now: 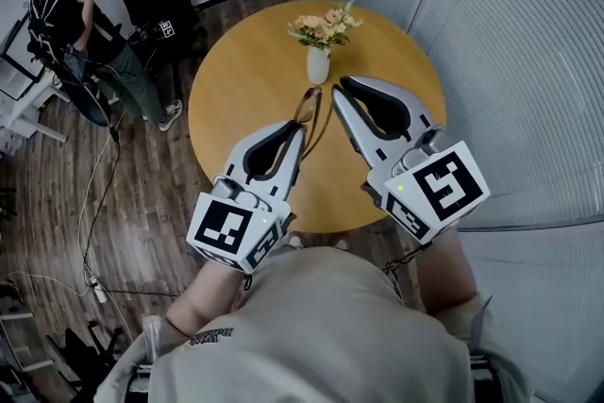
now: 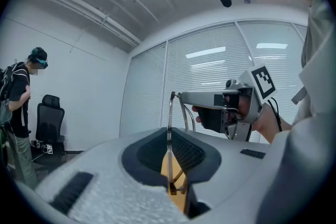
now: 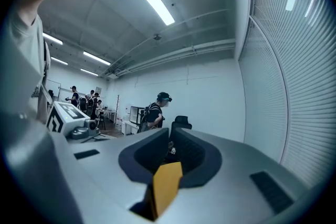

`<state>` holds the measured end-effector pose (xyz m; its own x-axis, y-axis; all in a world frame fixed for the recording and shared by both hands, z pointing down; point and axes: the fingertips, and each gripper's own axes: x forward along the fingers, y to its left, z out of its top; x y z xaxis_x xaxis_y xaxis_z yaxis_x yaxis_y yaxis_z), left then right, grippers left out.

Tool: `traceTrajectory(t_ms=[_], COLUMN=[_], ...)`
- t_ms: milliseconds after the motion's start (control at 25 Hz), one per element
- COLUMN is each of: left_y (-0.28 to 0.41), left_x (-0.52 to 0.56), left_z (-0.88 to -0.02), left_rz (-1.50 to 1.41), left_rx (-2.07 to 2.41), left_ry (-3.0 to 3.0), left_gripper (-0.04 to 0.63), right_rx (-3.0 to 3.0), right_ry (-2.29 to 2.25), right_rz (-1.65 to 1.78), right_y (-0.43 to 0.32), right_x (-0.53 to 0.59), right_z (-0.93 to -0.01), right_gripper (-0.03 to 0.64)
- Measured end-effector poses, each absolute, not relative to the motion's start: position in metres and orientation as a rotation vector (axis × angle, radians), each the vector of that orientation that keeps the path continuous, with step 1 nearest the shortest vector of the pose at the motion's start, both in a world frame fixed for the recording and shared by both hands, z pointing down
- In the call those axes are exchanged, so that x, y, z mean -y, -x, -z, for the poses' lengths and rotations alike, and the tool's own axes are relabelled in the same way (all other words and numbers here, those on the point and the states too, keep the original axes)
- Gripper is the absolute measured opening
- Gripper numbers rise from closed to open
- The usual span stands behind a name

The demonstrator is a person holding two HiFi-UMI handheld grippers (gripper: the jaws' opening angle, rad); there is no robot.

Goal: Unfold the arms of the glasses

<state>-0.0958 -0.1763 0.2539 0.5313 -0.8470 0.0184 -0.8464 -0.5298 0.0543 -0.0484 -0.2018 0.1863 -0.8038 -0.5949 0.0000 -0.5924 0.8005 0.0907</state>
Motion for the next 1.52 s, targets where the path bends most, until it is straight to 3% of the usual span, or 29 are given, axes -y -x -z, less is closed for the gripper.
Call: traceTrajectory(t_ms=[760,1520], left_y=[0.138,0.148], left_x=[0.215,0.228], left_z=[-0.253,-0.253], left_rz=[0.164,0.126], left_rx=[1.598,1.655], left_ry=[-2.527,-2.527], left_gripper=[0.04,0.041], right_rx=[2.874,2.799], right_ry=[-1.045,-0.788], right_rz=[-0.007,-0.039], right_y=[0.007,0.021], right_x=[0.197,0.164], right_z=[-0.238,-0.298], right_gripper=[0.034,0.034])
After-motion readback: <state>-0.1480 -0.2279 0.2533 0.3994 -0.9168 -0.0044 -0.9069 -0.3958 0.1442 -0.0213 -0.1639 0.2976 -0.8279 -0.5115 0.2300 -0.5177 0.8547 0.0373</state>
